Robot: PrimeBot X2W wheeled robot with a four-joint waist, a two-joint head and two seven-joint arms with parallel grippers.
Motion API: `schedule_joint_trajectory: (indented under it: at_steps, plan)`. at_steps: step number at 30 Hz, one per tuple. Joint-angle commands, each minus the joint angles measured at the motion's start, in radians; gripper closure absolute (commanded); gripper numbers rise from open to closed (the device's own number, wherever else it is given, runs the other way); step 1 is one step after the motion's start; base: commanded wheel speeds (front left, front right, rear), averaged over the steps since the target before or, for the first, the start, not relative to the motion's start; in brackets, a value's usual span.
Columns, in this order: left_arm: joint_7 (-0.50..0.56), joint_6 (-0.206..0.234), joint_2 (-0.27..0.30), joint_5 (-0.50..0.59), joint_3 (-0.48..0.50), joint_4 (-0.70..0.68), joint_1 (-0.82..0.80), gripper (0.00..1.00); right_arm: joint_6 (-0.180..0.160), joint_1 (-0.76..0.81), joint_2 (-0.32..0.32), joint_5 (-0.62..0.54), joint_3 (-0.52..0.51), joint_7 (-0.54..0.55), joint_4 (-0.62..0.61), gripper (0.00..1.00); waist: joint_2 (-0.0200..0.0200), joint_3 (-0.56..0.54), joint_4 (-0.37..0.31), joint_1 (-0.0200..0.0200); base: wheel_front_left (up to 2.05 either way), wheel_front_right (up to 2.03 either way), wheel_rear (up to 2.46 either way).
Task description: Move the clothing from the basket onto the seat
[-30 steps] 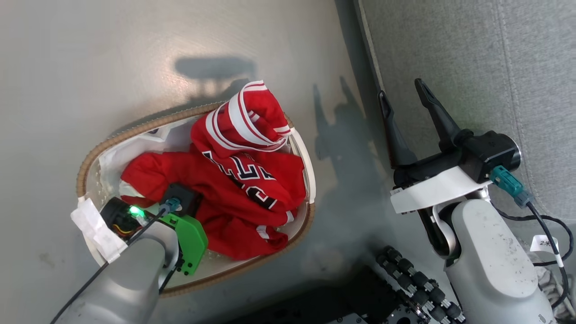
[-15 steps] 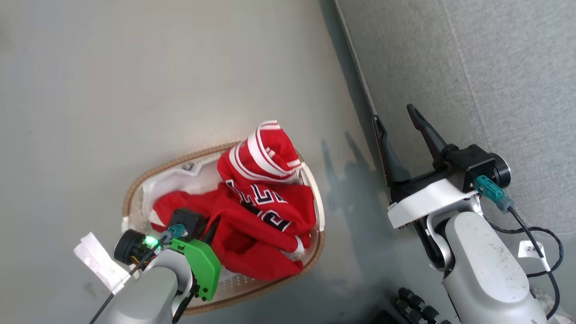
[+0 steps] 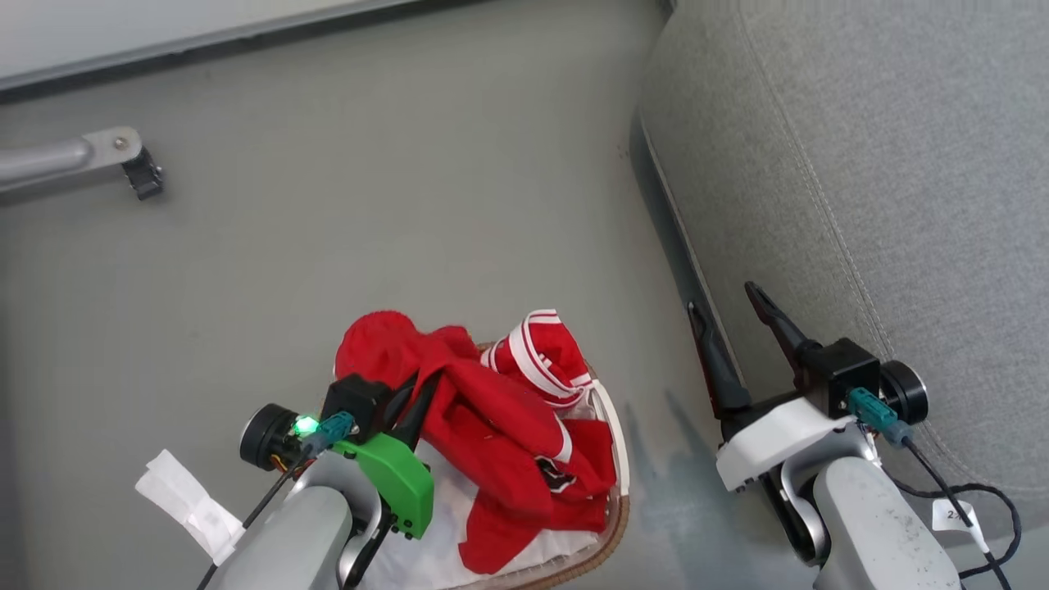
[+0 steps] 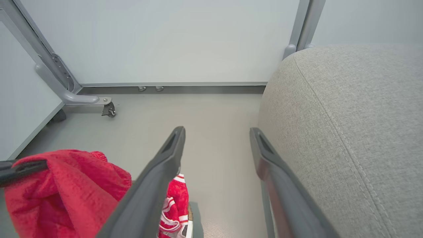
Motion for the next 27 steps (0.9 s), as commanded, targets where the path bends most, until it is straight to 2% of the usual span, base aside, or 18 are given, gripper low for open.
schedule_joint_trajectory:
  at_steps: [1,8,18,23,27]
  plan:
    - [0.000,0.000,-0.003,0.019,0.027,-0.031,0.024,1.00,-0.001,0.021,-0.005,-0.003,0.001,-0.005,0.004,0.00,-0.0001,-0.119,0.072,0.0001,0.00,0.00,0.00]
    - [0.000,0.000,-0.022,0.105,0.135,-0.216,0.055,1.00,-0.001,0.064,-0.005,0.004,0.011,-0.005,0.019,0.00,-0.0001,-0.198,0.089,0.0001,0.00,0.00,0.00]
    - [0.000,0.000,-0.052,0.168,0.214,-0.430,0.044,1.00,-0.001,0.101,-0.004,0.000,0.042,-0.005,0.005,0.00,-0.0001,-0.266,0.095,0.0001,0.00,0.00,0.00]
    - [0.000,0.000,-0.065,0.183,0.226,-0.463,0.066,1.00,-0.001,0.056,-0.004,0.031,0.177,-0.005,-0.096,0.00,-0.0001,-0.267,0.097,0.0001,0.00,0.00,0.00]
    - [0.000,0.000,-0.073,0.180,0.215,-0.473,0.070,1.00,-0.001,-0.026,-0.006,0.020,0.306,-0.005,-0.110,0.00,-0.0001,-0.264,0.100,0.0001,0.00,0.00,0.00]
